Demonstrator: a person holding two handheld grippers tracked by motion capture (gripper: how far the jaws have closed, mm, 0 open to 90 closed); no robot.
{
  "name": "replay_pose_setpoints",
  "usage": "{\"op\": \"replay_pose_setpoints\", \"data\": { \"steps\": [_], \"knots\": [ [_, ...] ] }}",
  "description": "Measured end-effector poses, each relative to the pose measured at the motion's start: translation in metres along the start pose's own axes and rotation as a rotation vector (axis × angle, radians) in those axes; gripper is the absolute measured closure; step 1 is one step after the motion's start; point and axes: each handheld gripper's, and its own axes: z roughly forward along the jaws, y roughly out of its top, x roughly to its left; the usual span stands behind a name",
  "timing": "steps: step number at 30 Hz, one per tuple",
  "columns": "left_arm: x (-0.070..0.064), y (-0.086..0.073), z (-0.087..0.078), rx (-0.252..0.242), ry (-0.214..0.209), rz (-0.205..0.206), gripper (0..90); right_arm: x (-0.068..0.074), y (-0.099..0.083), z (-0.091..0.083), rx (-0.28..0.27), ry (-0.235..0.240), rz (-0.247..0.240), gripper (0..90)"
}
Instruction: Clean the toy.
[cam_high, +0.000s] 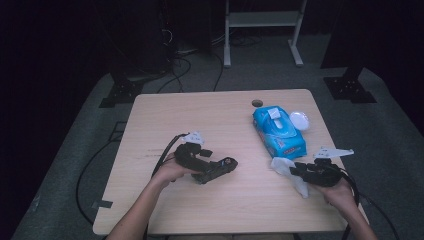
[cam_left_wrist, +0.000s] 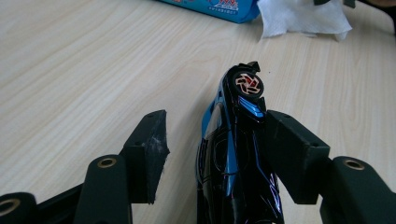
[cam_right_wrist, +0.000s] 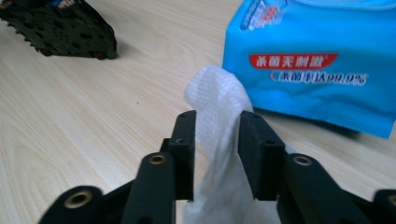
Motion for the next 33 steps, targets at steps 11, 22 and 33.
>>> {"op": "replay_pose_setpoints", "data": {
  "steps": [11, 22, 33],
  "knots": [
    [-0.026, -0.003, 0.006, 0.002, 0.026, 0.094, 36.3, 0.008, 0.004, -0.010, -0.053, -0.028, -0.037, 58.6],
    [-0.044, -0.015, 0.027, 0.092, 0.116, 0.182, 36.5, 0.022, 0.002, -0.013, -0.108, 0.022, -0.071, 56.8],
    [-0.050, -0.026, 0.026, 0.109, 0.171, 0.159, 18.2, 0.038, 0.004, -0.009, -0.102, 0.067, -0.129, 54.3]
  ]
}}
